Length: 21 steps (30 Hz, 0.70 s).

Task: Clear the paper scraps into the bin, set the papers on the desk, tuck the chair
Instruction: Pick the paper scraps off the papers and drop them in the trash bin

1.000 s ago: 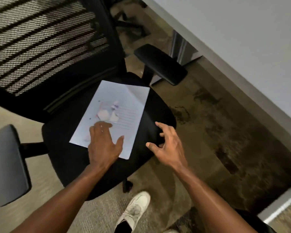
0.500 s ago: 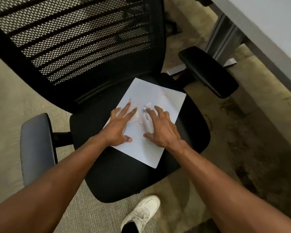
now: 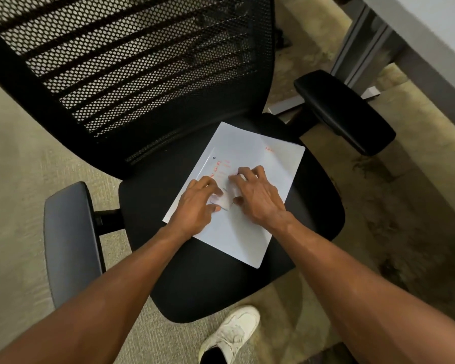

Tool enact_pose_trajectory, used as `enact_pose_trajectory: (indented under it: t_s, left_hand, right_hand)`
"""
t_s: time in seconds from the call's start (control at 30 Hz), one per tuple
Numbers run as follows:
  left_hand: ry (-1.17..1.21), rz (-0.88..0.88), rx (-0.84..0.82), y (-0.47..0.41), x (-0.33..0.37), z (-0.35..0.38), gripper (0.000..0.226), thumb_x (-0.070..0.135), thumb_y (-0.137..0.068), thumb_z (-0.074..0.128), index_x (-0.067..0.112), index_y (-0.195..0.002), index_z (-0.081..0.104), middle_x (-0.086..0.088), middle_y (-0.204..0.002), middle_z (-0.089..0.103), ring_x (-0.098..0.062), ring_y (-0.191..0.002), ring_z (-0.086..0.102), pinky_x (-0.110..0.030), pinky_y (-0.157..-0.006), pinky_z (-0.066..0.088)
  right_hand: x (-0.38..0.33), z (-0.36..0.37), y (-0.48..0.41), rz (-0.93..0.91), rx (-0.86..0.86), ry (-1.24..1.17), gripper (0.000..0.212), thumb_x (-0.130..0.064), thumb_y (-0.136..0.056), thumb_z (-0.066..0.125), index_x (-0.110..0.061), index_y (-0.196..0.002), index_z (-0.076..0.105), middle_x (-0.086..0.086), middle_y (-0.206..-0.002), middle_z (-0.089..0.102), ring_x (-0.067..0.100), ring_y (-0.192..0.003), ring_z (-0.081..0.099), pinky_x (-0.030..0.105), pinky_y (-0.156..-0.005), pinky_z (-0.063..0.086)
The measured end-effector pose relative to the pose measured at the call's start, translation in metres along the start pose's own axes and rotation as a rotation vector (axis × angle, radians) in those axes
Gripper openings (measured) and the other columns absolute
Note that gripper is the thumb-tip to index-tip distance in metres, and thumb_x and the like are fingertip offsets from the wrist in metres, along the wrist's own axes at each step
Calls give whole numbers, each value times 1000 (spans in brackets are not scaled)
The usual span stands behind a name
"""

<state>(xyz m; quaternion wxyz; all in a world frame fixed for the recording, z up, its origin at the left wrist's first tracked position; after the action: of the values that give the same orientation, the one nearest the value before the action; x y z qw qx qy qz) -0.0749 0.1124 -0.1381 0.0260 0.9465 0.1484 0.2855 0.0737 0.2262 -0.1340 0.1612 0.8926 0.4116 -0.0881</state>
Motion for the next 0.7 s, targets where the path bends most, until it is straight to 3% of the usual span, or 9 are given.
enact_pose_trajectory:
  t_s: [0.17,0.33,0.5,0.7]
  left_hand:
    - [2,5,32,0,7,3,23,21,-93,79,14,-114,72,4,-120,62,-22,-105,56,-39,-88,50]
    - [-126,135,103,9,15,7,13,13,-97,74,5,-108,74,-5,-111,69,-29,-97,62,-42,-73,56]
    - [-196,176,160,16,21,15,1,2,-96,72,2,-96,73,-10,-102,69,-31,-90,62,-40,-69,56]
    - [-214,187,181,27,28,20,14,-12,-89,71,-2,-99,73,-13,-99,69,-33,-87,63,-39,-67,57]
  right_hand:
    - [-7,2,2,3,27,-46,34,-21,-104,60,-19,-138,59,6,-143,48,28,-126,44,44,-89,60]
    - [-16,4,7,66,32,-79,34,-18,-104,59,-16,-138,56,11,-134,49,30,-122,47,44,-89,59]
    - [-17,6,11,239,28,-258,36,-13,-101,61,-14,-135,53,17,-127,53,33,-117,51,44,-91,55]
    - [-6,10,34,270,94,-378,23,-14,-98,63,-17,-120,60,11,-108,64,31,-98,61,44,-81,56]
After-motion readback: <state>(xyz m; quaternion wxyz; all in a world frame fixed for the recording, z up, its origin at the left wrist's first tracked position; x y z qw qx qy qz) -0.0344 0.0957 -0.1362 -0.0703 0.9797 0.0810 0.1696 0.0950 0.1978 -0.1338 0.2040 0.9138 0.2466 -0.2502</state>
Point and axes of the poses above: each hand's wrist, its own y-axis away from the middle knuckle, its own z-axis out of the palm, x = y × z, the point moved 2 cm from there along -y, towards the middle knuckle
